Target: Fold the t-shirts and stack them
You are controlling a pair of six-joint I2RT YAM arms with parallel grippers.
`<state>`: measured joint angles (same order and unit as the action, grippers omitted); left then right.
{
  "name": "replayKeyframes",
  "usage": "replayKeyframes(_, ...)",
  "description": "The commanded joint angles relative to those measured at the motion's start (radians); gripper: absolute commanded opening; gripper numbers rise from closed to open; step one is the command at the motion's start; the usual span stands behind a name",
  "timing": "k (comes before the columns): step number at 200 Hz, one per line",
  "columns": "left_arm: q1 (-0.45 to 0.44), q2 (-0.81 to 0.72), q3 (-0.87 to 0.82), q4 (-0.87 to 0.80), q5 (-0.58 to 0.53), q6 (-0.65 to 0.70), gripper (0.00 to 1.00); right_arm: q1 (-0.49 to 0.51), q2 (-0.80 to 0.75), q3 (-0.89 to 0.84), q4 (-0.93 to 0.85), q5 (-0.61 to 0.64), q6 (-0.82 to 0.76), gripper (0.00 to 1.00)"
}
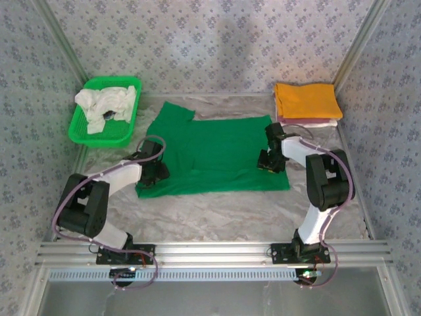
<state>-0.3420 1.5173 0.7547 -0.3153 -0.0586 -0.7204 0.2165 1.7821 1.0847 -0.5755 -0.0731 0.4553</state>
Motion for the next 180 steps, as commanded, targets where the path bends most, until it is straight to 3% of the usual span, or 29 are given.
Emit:
replayKeyframes(1,0.033,0.026,-0.064,0.018,0.056,-0.031,0.53,0.001,0.024,-0.037,-0.059,0.015,0.021,0.40)
replayKeyframes(26,0.054,-0.003,-0.117,-0.017,0.084,-0.037,0.54,0.003,-0.088,-0.175,-0.031,0.021,0.090,0.40)
replayKeyframes(64,0.022,-0.188,-0.242,-0.085,0.100,-0.085,0.55,0.027,-0.289,-0.367,-0.030,0.029,0.166,0.42)
replayKeyframes(101,-0.016,-0.286,-0.201,-0.157,0.092,-0.098,0.55,0.028,-0.313,-0.284,-0.122,0.035,0.166,0.43)
replayKeyframes(121,0.015,-0.268,-0.016,-0.192,0.067,-0.006,0.55,0.021,-0.344,-0.136,-0.196,0.047,0.163,0.45)
replayKeyframes(138,0.064,-0.159,0.213,-0.191,0.079,0.099,0.55,-0.005,-0.336,0.001,-0.194,0.051,0.137,0.49)
replayKeyframes(160,0.086,0.142,0.615,-0.262,0.042,0.268,0.58,-0.054,-0.211,0.206,-0.153,0.055,0.068,0.53)
replayKeyframes(180,0.092,0.458,1.037,-0.401,0.012,0.350,0.54,-0.097,-0.060,0.371,-0.123,0.053,0.010,0.54)
